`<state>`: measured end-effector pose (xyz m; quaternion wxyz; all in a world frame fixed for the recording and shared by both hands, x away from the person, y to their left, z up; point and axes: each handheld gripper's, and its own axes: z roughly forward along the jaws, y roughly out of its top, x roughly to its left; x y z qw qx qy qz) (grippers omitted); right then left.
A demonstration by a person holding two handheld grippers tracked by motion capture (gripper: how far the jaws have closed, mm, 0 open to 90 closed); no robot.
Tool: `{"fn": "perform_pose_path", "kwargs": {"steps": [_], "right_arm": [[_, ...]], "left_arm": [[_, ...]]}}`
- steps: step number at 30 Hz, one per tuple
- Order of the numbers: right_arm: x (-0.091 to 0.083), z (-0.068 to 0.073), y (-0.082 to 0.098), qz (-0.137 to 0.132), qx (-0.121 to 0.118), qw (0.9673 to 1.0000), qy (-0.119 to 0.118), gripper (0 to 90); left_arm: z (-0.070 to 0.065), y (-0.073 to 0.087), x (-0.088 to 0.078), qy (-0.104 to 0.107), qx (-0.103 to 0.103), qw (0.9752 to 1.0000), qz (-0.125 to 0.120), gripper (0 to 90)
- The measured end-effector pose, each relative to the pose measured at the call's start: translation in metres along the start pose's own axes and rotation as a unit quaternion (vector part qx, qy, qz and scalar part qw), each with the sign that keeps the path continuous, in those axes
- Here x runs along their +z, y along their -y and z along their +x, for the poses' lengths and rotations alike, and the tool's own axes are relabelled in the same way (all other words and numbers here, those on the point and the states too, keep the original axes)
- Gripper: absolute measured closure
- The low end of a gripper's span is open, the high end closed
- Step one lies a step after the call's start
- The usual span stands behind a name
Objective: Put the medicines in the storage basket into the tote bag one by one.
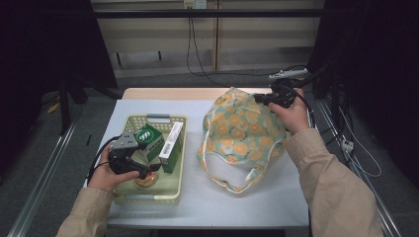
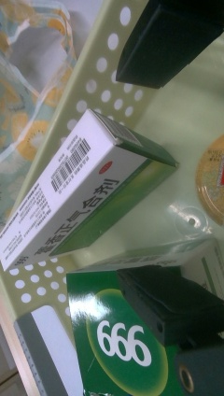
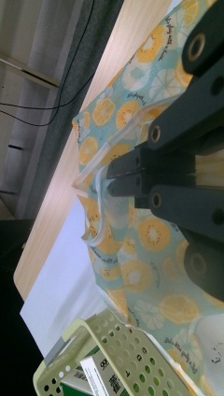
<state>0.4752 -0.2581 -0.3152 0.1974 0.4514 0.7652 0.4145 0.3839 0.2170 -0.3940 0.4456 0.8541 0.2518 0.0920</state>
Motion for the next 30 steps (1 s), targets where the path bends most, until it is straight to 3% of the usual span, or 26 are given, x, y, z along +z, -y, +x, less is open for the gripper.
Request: {"fn": "perform_pose_path", "kwargs": {"steps": [7, 13, 17, 18, 22, 25, 30], "right_arm": [[-0.003, 0.000, 0.000, 0.001, -0.001, 1.0000, 0.001, 90.0], [-0.004, 0.002, 0.000, -0.001, -0.001, 1.0000, 0.000, 90.0], [-0.003, 0.001, 0.002, 0.002, -0.002, 1.0000, 0.001, 90.0], [-0.003, 0.001, 0.003, 0.002, -0.002, 1.0000, 0.000, 90.0], [-0.003, 0.001, 0.004, 0.002, -0.001, 1.0000, -0.001, 90.0], [-0.003, 0.003, 0.004, 0.002, -0.002, 1.0000, -0.002, 90.0], [-0.003, 0.005, 0.004, 0.000, -0.004, 1.0000, -0.005, 90.0]], "left_arm": [[-0.003, -0.002, -0.007, 0.009, 0.005, 0.9997, -0.020, 11.4], [-0.007, 0.005, 0.003, 0.028, 0.013, 0.9989, 0.033, 10.8], [-0.007, 0.009, 0.012, 0.027, 0.008, 0.9975, 0.064, 10.8], [-0.007, 0.011, 0.015, 0.018, 0.005, 0.9975, 0.068, 10.3], [-0.007, 0.015, 0.022, 0.018, -0.006, 0.9949, 0.099, 10.0], [-0.006, 0.018, 0.026, 0.027, -0.016, 0.9914, 0.127, 9.6], [-0.005, 0.021, 0.031, 0.009, -0.036, 0.9882, 0.149, 9.7]]}}
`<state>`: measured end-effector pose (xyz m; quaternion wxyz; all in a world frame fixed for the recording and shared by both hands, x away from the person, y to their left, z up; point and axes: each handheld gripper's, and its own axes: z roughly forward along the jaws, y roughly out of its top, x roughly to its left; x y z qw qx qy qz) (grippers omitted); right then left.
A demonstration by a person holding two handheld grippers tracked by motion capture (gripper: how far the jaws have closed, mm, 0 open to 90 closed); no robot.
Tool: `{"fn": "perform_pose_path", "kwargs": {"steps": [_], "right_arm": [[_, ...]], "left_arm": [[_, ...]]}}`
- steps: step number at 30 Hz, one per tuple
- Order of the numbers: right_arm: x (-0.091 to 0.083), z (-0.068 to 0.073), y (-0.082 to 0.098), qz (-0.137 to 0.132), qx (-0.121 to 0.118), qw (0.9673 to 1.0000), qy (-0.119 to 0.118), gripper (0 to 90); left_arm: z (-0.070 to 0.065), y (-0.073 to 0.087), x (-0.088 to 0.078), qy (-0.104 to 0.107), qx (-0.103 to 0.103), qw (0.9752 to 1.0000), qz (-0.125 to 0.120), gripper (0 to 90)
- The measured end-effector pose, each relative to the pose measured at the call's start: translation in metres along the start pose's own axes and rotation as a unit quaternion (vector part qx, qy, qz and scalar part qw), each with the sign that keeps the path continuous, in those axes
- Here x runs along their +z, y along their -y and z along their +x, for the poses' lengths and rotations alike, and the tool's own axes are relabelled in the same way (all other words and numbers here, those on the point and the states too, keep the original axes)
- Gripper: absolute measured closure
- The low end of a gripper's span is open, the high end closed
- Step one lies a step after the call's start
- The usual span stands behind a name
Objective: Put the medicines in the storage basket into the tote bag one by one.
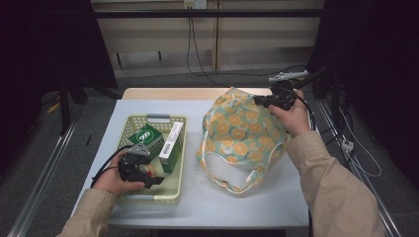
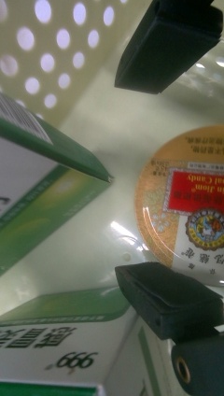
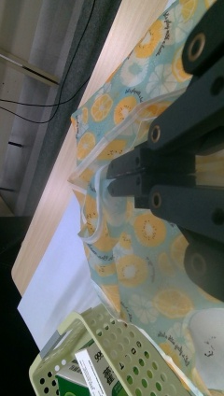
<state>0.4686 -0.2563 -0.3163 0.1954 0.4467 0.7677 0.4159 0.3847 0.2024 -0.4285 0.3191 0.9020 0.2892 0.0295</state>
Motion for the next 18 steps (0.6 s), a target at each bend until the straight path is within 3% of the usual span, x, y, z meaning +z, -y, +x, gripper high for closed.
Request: {"fn": "perform_pose_path", "kwargs": {"steps": [3, 8, 13, 18], "right_arm": [[0.000, 0.001, 0.001, 0.002, -0.001, 1.0000, -0.001, 90.0], [-0.001, 0.002, 0.001, -0.001, -0.002, 1.0000, -0.001, 90.0], [-0.003, 0.003, 0.000, -0.001, -0.005, 1.0000, 0.000, 90.0], [-0.005, 0.004, -0.001, -0.003, -0.006, 1.0000, -0.002, 90.0]], "left_arm": [[0.000, 0.000, 0.002, -0.004, -0.007, 0.9999, 0.008, 10.1], [0.000, 0.001, 0.010, -0.019, 0.003, 0.9990, 0.040, 11.3], [0.002, 0.002, 0.009, -0.014, -0.008, 0.9995, 0.028, 14.2], [0.000, 0.002, 0.010, -0.028, -0.002, 0.9992, 0.028, 17.6]]}}
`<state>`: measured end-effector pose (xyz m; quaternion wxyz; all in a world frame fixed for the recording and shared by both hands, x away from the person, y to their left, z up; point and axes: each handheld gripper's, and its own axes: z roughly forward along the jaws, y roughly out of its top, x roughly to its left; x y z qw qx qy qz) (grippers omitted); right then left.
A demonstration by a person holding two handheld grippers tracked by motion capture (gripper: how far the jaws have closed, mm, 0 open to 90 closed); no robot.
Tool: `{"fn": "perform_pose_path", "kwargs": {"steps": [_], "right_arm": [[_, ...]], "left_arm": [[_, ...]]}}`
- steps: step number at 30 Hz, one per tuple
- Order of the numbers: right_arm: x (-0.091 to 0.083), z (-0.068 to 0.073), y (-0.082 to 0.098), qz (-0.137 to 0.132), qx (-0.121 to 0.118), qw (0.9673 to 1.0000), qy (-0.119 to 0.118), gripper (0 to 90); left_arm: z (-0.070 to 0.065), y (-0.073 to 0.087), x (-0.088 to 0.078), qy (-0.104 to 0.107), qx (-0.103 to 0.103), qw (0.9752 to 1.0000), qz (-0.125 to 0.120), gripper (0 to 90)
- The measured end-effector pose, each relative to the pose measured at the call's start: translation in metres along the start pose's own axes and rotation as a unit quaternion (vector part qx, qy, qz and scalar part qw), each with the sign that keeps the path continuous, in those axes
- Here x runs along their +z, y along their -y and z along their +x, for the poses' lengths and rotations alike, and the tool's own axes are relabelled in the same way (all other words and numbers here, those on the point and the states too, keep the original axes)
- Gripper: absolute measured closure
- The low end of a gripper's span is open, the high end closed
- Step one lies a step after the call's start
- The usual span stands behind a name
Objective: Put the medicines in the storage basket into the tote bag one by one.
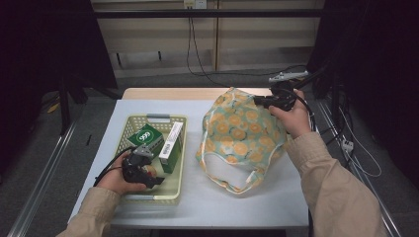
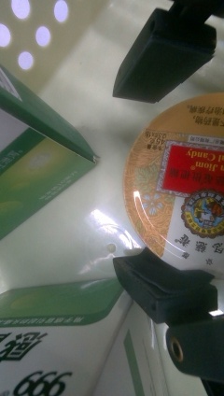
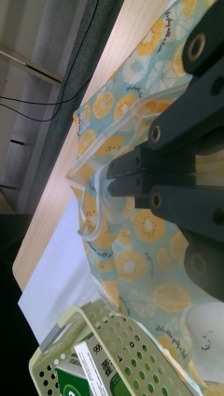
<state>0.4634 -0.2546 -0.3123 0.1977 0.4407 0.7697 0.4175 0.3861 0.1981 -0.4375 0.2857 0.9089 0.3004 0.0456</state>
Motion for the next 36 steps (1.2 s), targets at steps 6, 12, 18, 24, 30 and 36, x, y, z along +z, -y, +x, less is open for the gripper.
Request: {"fn": "perform_pose_path", "kwargs": {"steps": [6, 12, 18, 24, 30, 36], "right_arm": [[-0.002, 0.000, 0.000, -0.001, 0.001, 1.0000, 0.000, 90.0], [0.001, 0.000, -0.001, -0.001, 0.004, 1.0000, -0.001, 90.0], [0.004, 0.005, -0.003, -0.001, 0.002, 0.9999, -0.010, 90.0], [0.006, 0.011, -0.006, -0.001, -0.004, 0.9999, -0.016, 90.0], [0.006, 0.009, -0.006, -0.001, -0.004, 0.9999, -0.015, 90.0], [0.005, 0.012, -0.006, -0.001, -0.005, 0.9998, -0.018, 90.0]], "left_arm": [[-0.002, -0.004, -0.001, 0.011, 0.018, 0.9997, 0.009, 19.2], [-0.006, -0.020, -0.011, 0.052, 0.077, 0.9956, -0.012, 9.3], [-0.001, -0.018, -0.013, 0.080, 0.089, 0.9928, -0.012, 8.8], [-0.004, -0.020, -0.009, 0.099, 0.137, 0.9857, 0.001, 12.8], [-0.006, -0.017, -0.007, 0.084, 0.143, 0.9861, 0.008, 13.0], [-0.010, -0.017, 0.000, 0.065, 0.141, 0.9872, 0.034, 14.1]]}}
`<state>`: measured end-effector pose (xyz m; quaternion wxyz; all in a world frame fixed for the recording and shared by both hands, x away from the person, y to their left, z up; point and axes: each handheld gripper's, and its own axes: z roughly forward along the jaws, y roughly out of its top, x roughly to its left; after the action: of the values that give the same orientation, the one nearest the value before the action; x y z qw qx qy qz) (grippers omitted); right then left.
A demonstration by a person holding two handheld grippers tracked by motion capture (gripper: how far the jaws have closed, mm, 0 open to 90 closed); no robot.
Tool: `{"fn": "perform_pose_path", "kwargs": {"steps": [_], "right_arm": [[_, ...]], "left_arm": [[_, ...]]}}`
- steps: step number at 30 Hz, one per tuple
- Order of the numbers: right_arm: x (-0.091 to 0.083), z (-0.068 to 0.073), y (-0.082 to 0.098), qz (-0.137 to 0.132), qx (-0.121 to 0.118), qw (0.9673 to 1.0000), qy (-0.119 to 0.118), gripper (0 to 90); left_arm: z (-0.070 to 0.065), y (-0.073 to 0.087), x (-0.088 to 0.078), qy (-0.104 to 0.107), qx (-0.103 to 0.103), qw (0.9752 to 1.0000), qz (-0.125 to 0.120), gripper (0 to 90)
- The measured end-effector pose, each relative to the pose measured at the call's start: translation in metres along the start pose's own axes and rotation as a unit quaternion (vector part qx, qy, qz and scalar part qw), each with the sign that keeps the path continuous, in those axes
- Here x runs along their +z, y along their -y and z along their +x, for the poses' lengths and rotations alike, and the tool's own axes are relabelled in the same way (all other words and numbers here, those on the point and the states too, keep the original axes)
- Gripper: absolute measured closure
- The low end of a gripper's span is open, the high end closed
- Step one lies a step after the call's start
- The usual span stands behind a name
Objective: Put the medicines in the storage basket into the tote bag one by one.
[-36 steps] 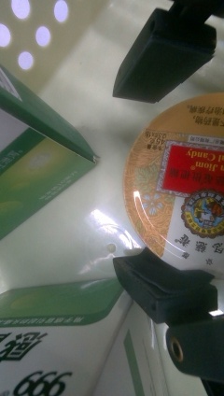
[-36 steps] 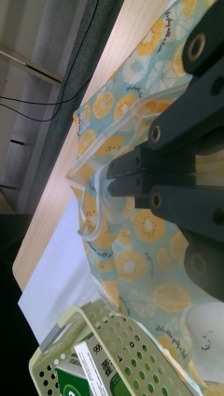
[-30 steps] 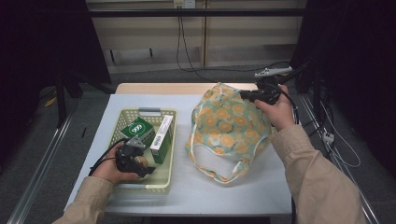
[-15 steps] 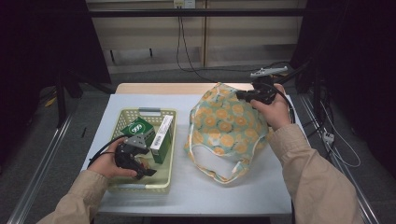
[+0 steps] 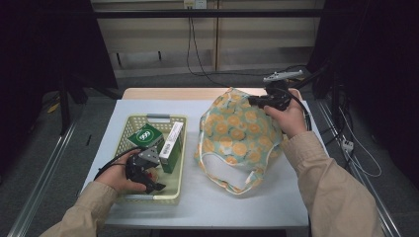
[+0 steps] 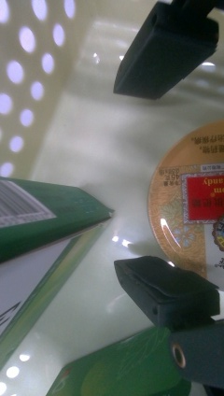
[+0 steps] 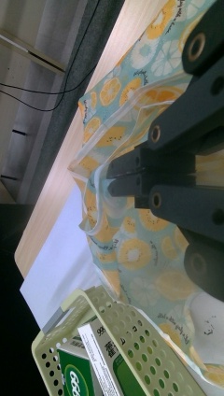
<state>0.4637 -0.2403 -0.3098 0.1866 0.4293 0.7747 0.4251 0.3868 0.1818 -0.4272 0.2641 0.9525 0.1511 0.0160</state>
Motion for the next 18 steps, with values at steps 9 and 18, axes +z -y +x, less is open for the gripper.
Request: {"fn": "perform_pose_path", "kwargs": {"steps": [9, 18], "right_arm": [[-0.001, 0.001, 0.000, -0.004, 0.000, 1.0000, -0.003, 90.0], [0.002, 0.005, -0.001, -0.007, -0.002, 0.9999, -0.011, 90.0]], "left_arm": [[-0.003, -0.007, -0.035, -0.027, -0.033, 0.9976, -0.056, 10.5], [-0.002, 0.004, -0.045, -0.056, -0.083, 0.9946, 0.027, 7.7]]}}
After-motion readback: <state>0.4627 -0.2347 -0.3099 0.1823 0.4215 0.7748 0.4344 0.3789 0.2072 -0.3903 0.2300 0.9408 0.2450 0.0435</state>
